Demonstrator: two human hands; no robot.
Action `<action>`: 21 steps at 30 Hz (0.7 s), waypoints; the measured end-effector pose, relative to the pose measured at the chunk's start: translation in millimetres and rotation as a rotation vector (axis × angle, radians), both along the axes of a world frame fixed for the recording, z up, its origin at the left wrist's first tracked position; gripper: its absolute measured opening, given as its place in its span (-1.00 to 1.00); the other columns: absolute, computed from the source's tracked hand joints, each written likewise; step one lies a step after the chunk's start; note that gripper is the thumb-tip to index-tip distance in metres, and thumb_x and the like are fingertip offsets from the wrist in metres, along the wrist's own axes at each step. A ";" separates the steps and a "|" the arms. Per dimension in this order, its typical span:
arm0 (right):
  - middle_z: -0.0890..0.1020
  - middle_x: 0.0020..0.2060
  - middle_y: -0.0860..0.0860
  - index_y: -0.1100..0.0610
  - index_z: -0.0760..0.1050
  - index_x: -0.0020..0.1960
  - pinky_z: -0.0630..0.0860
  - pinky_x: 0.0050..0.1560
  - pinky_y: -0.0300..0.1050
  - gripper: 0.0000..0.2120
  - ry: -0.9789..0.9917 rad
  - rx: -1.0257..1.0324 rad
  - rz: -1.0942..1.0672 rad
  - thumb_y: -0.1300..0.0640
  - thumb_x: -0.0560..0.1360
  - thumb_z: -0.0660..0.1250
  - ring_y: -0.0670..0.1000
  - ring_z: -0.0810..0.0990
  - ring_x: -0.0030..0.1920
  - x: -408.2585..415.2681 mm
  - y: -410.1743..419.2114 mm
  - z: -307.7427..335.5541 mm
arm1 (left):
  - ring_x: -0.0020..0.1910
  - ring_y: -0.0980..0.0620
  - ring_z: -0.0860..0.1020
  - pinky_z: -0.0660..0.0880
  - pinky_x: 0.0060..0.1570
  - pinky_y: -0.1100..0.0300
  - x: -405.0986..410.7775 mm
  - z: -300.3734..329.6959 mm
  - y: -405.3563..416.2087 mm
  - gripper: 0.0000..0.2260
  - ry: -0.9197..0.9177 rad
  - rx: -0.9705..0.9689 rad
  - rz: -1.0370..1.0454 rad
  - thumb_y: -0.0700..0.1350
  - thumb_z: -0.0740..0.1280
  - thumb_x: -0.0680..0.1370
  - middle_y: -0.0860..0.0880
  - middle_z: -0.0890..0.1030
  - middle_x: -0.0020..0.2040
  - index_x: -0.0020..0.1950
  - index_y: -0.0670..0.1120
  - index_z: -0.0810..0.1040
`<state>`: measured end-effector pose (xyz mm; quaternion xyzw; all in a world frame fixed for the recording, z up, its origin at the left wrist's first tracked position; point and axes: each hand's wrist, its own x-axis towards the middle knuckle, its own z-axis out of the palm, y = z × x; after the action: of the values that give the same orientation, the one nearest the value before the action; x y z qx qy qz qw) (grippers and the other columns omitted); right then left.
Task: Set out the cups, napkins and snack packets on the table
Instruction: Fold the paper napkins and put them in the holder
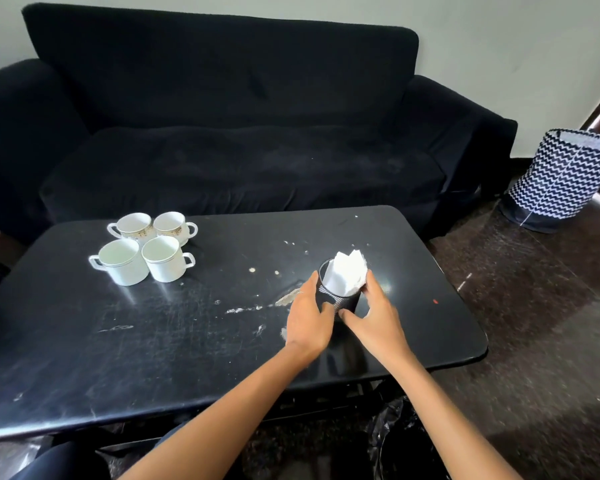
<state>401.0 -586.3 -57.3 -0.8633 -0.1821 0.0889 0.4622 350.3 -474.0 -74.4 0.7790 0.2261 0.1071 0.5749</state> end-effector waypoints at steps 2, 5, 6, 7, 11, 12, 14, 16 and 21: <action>0.53 0.23 -0.16 -0.08 0.18 0.45 0.40 0.10 -0.23 -0.27 0.005 -0.010 0.039 0.18 0.38 0.43 -0.11 0.46 0.25 -5.2 12.9 0.3 | 0.15 0.24 0.38 0.29 0.12 0.30 -4.3 1.0 12.5 -0.42 -0.002 0.000 0.033 -0.27 0.15 0.48 0.30 0.43 0.13 0.44 0.18 0.28; 0.47 0.31 -0.20 -0.12 0.10 0.49 0.40 0.16 -0.24 -0.21 0.016 -0.035 0.104 0.15 0.39 0.43 -0.18 0.40 0.30 -14.2 31.9 -0.3 | 0.25 0.10 0.46 0.41 0.17 0.20 -7.8 0.1 34.0 -0.41 0.012 0.005 0.081 -0.27 0.14 0.49 0.14 0.45 0.33 0.49 0.13 0.24; 0.44 0.30 -0.24 -0.15 0.07 0.50 0.37 0.12 -0.30 -0.19 0.023 -0.039 0.130 0.15 0.40 0.43 -0.23 0.38 0.28 -17.4 37.6 -0.6 | 0.24 0.08 0.49 0.49 0.16 0.16 -9.2 -0.3 41.8 -0.41 0.023 -0.004 0.105 -0.26 0.14 0.50 0.09 0.43 0.38 0.50 0.10 0.22; 0.42 0.28 -0.28 -0.19 0.03 0.49 0.33 0.07 -0.34 -0.16 0.034 -0.046 0.154 0.14 0.40 0.43 -0.25 0.37 0.28 -20.2 43.0 -1.4 | 0.21 0.11 0.51 0.52 0.12 0.24 -10.8 -0.6 49.3 -0.41 0.032 -0.013 0.127 -0.26 0.14 0.51 0.05 0.40 0.41 0.52 0.08 0.19; 0.37 0.37 -0.24 -0.21 -0.13 0.51 0.31 0.06 -0.24 -0.07 0.068 -0.125 0.227 0.10 0.40 0.43 -0.08 0.35 0.38 -28.3 63.2 -5.9 | 0.42 0.05 0.36 0.29 0.36 0.19 -16.2 2.0 75.1 -0.40 0.029 -0.051 0.164 -0.28 0.13 0.53 -0.01 0.34 0.48 0.55 0.01 0.13; 0.35 0.40 -0.22 -0.20 -0.16 0.51 0.33 0.07 -0.21 -0.05 0.066 -0.149 0.243 0.09 0.40 0.42 -0.06 0.35 0.39 -29.7 68.1 -6.5 | 0.44 0.02 0.34 0.28 0.41 0.10 -17.3 2.5 81.0 -0.40 0.029 -0.059 0.162 -0.29 0.12 0.52 -0.01 0.33 0.49 0.56 0.00 0.12; 0.25 0.47 -0.16 -0.15 -0.24 0.52 0.35 0.20 -0.16 -0.03 0.064 -0.195 0.275 0.05 0.42 0.41 -0.03 0.33 0.41 -31.8 77.2 -7.1 | 0.44 0.02 0.34 0.27 0.41 0.13 -18.8 2.2 92.7 -0.38 0.029 -0.076 0.154 -0.32 0.11 0.51 0.00 0.32 0.49 0.56 -0.01 0.11; 0.16 0.52 -0.12 -0.10 -0.29 0.52 0.28 0.35 -0.08 -0.02 0.056 -0.226 0.313 0.02 0.43 0.39 -0.01 0.25 0.46 -34.5 86.3 -7.9 | 0.41 0.05 0.37 0.27 0.34 0.25 -20.4 1.5 105.7 -0.37 0.039 -0.071 0.146 -0.34 0.10 0.51 0.00 0.34 0.48 0.56 -0.02 0.11; -0.12 0.54 -0.14 -0.12 -0.42 0.48 0.11 0.48 0.05 -0.02 0.050 -0.299 0.405 0.05 0.47 0.34 -0.01 0.02 0.54 -37.3 109.7 -9.2 | 0.43 0.01 0.33 0.27 0.42 0.10 -19.1 2.4 136.4 -0.40 0.071 -0.054 0.124 -0.27 0.12 0.55 -0.02 0.33 0.49 0.57 0.01 0.07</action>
<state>363.7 -476.6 -66.5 -0.8656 -0.3246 0.2268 0.3066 331.2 -337.6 -72.0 0.7510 0.2968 0.1087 0.5797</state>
